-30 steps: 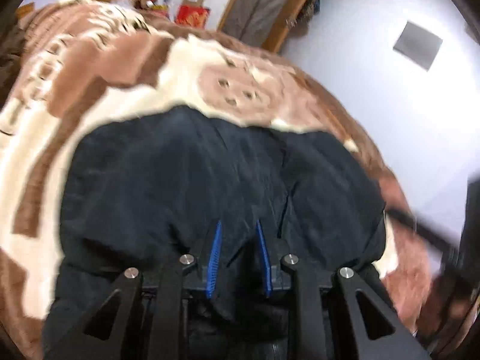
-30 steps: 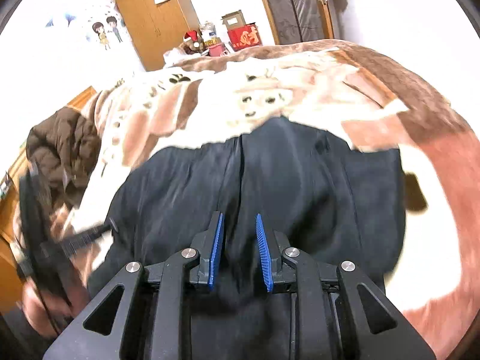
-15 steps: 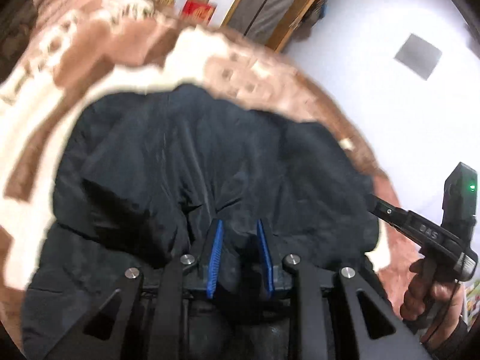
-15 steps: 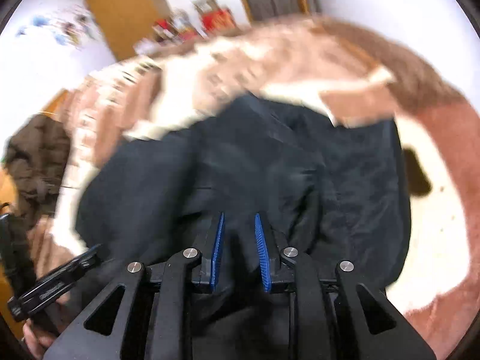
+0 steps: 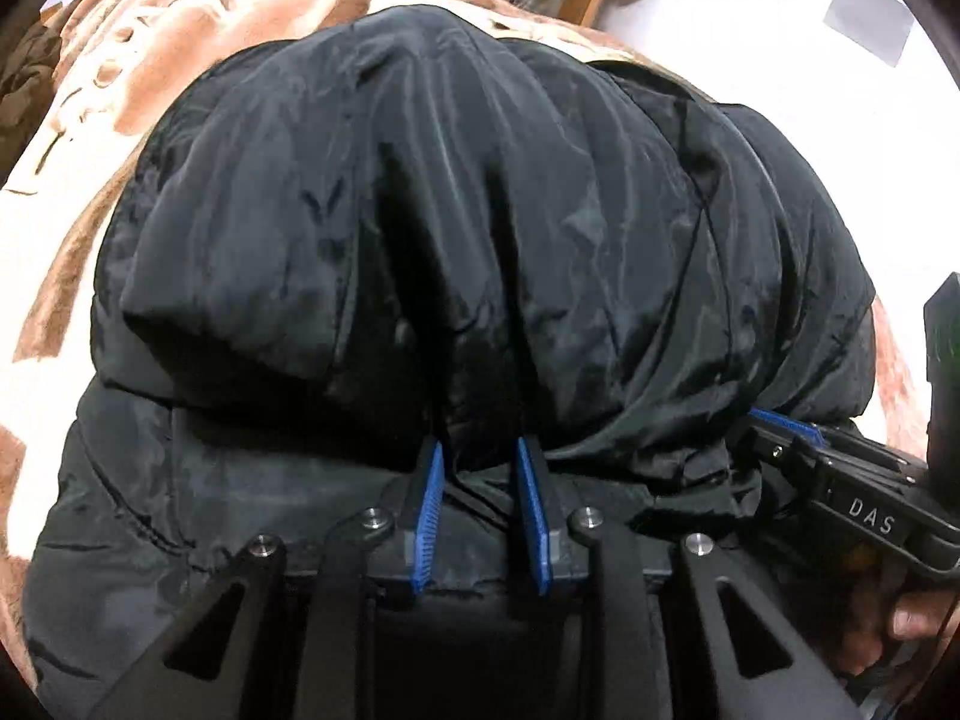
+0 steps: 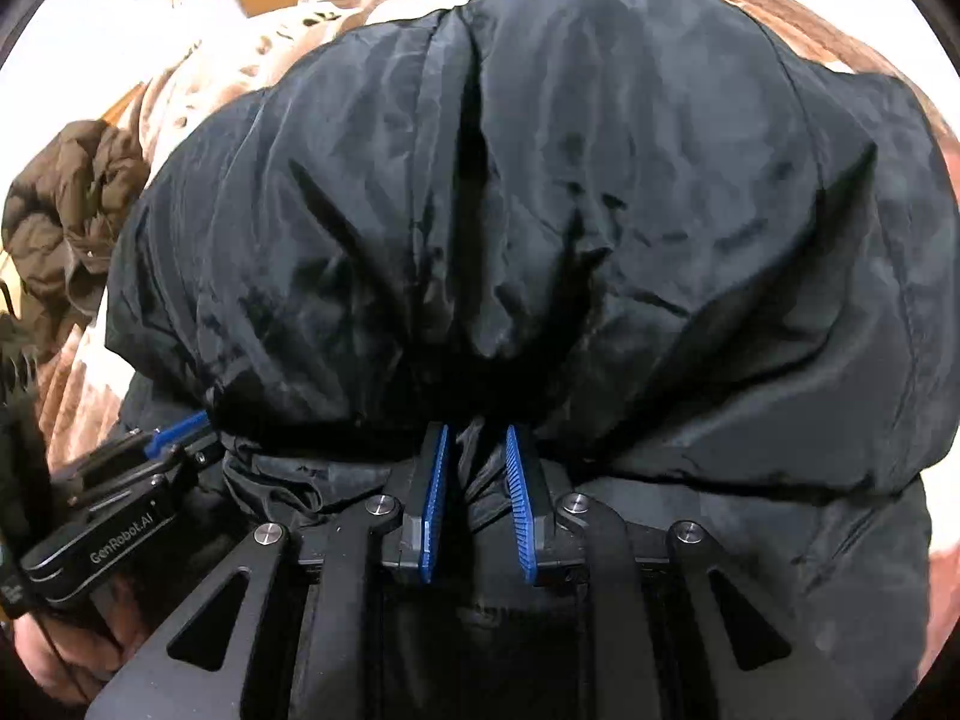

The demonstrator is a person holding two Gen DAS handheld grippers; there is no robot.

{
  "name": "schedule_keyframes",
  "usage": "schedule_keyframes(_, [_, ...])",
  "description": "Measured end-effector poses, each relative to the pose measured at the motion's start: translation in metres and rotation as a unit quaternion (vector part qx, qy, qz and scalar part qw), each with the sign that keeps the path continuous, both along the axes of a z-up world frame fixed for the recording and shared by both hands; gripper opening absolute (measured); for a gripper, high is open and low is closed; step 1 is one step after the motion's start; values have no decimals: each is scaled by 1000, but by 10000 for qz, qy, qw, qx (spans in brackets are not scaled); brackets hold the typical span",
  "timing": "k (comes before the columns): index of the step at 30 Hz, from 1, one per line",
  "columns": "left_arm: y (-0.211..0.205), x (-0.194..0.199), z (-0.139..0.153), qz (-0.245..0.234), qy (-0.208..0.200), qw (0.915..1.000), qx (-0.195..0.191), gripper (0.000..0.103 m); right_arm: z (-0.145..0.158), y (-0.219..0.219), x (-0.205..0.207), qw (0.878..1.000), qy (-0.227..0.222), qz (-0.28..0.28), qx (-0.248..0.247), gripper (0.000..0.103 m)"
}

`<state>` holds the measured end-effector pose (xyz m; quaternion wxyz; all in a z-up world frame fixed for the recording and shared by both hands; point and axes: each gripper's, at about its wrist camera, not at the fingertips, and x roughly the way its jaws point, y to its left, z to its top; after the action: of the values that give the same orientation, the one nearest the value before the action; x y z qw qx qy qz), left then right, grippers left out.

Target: Fold large clothes

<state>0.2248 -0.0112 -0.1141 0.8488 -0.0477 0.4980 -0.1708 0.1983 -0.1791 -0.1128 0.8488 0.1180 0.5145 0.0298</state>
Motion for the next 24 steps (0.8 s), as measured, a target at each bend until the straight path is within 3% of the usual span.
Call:
schedule_keyframes(2, [3, -5, 16, 62, -6, 10000, -17, 28, 21, 5, -10, 9998, -200, -98, 3, 21])
schedule_keyframes(5, [13, -23, 39, 29, -321, 9995, -52, 27, 51, 3, -36, 9975, -693, -59, -85, 21])
schedule_keyframes(9, [32, -38, 55, 122, -559, 9983, -74, 27, 68, -25, -49, 9944, -1002, -315, -98, 22])
schedule_keyframes(14, [64, -24, 60, 611, -591, 9964, 9, 27, 61, -73, -48, 9929, -861, -810, -115, 22])
schedule_keyframes(20, [55, 13, 83, 525, -1053, 9931, -19, 27, 94, -69, -15, 9876, -1490, -452, -199, 22])
schedule_keyframes(22, [52, 33, 74, 545, -1073, 9926, 138, 27, 83, -75, 7, 9901, -1280, -533, -231, 22])
schedule_keyframes(24, [56, 51, 51, 653, -737, 9951, 130, 28, 60, -88, 20, 9924, -975, -683, -312, 22])
